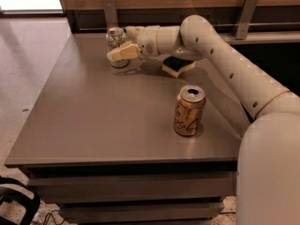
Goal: Knock 7up can over
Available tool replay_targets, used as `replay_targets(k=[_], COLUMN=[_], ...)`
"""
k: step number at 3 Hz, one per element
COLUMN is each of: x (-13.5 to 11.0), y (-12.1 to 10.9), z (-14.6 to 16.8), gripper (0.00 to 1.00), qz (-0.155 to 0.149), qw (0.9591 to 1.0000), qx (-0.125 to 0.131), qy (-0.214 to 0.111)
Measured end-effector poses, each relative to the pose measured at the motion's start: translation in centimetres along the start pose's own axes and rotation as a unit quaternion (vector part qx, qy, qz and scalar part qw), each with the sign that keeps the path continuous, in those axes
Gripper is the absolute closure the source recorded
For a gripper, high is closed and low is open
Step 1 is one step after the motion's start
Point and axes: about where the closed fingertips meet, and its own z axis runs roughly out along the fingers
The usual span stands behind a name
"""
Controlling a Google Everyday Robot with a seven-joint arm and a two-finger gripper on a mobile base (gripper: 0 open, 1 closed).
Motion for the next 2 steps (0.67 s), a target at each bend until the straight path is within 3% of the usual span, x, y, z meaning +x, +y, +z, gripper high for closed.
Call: replay_targets(k=[2], x=[-0.09], y=[0.28], z=[0.83], gripper=[0.65], qz=[-0.003], qw=[1.0000], qx=[-0.008], qy=[-0.005])
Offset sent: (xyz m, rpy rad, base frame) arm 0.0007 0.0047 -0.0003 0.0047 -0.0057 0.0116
